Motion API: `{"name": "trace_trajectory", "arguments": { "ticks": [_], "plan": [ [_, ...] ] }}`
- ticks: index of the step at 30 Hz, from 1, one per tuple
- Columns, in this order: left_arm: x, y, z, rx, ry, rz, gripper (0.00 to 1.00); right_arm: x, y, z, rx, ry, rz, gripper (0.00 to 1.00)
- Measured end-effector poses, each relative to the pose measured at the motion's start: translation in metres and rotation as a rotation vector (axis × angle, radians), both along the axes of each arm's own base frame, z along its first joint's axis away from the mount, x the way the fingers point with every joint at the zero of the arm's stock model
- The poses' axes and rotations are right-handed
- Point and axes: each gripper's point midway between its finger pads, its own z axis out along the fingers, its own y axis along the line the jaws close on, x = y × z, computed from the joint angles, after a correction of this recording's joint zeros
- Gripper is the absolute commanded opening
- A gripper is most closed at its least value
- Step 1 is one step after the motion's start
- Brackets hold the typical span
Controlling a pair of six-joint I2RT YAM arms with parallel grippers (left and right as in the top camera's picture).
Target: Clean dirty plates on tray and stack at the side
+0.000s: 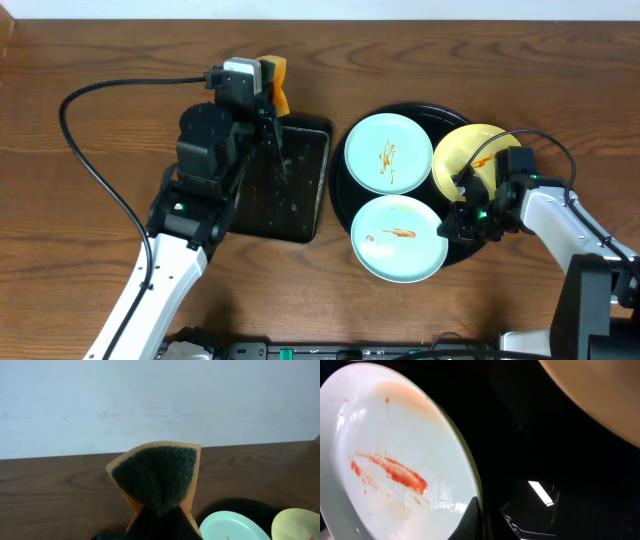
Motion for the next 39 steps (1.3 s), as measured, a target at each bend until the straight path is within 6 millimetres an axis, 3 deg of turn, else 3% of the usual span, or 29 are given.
{"name": "trace_trajectory", "arguments": {
  "ticks": [18, 23, 25, 29, 33, 37, 39],
  "plan": [
    [0.001, 0.0, -0.002, 0.002, 0.005, 0.002, 0.08, 0.0, 0.0, 0.0, 0.0, 0.0, 0.0, 0.01],
    [0.002, 0.0, -0.019, 0.019, 0.06, 0.002, 0.08, 0.0, 0.0, 0.0, 0.0, 0.0, 0.0, 0.01],
    [0.004, -0.001, -0.034, 0.033, 0.104, 0.002, 0.08, 0.0, 0.0, 0.0, 0.0, 0.0, 0.0, 0.01],
    [0.006, -0.002, -0.084, 0.08, 0.258, 0.002, 0.08, 0.0, 0.0, 0.0, 0.0, 0.0, 0.0, 0.01],
    [-0.002, 0.001, -0.154, 0.149, 0.48, 0.002, 0.08, 0.0, 0.0, 0.0, 0.0, 0.001, 0.0, 0.01],
    [-0.022, 0.007, -0.224, 0.221, 0.713, 0.001, 0.08, 0.0, 0.0, 0.0, 0.0, 0.001, 0.0, 0.01],
    [-0.03, 0.009, -0.249, 0.245, 0.792, 0.001, 0.08, 0.0, 0.0, 0.0, 0.0, 0.0, 0.0, 0.01]
  ]
}}
